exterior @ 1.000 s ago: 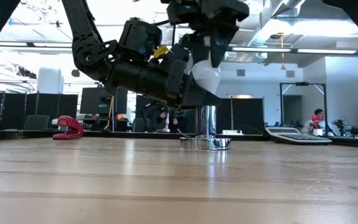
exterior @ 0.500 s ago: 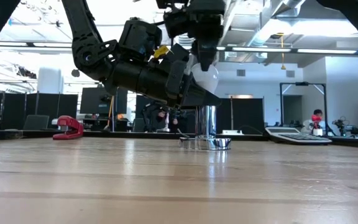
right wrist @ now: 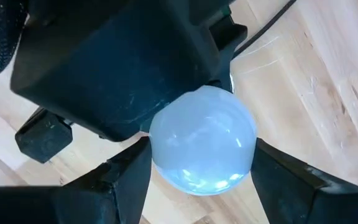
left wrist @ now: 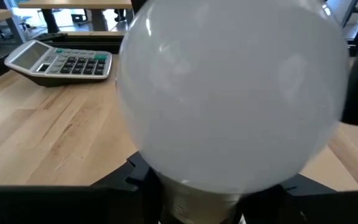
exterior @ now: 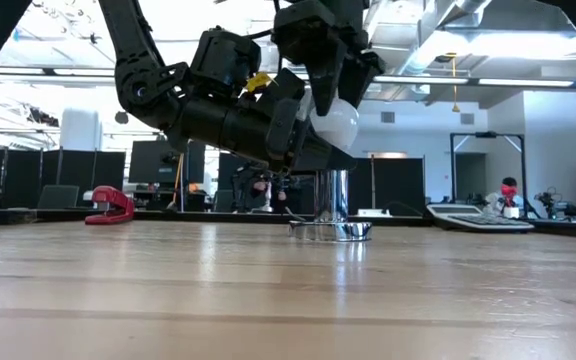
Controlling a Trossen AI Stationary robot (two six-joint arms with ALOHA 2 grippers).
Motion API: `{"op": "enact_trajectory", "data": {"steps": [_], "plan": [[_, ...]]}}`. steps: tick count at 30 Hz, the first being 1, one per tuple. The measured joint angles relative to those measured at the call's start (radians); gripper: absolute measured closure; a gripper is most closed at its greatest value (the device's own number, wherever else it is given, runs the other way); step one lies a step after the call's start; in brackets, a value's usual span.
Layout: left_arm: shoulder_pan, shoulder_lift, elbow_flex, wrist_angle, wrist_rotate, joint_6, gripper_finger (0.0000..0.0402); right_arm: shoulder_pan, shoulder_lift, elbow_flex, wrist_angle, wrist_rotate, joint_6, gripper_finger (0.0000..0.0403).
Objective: Screw lightbulb
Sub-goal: Insert the lightbulb into the silver lamp socket
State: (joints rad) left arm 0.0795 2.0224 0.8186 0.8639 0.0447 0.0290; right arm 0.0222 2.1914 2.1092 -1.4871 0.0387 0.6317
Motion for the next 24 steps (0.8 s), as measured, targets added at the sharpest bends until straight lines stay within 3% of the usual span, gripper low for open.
{"op": "enact_trajectory", "data": {"steps": [7, 16, 24], "plan": [[-0.002, 0.0, 0.0, -0.002, 0.001, -0.008, 0.0247, -0.012, -0.009, -0.003, -0.003, 0.018, 0.091, 0.0145], [-0.018, 0.0, 0.0, 0.009, 0.017, 0.0, 0.0246, -0.075, -0.009, -0.003, 0.003, -0.021, 0.032, 0.0145], [-0.013, 0.001, -0.001, 0.019, 0.001, -0.001, 0.0209, -0.105, -0.009, -0.004, 0.003, -0.041, -0.021, 0.0145]]}}
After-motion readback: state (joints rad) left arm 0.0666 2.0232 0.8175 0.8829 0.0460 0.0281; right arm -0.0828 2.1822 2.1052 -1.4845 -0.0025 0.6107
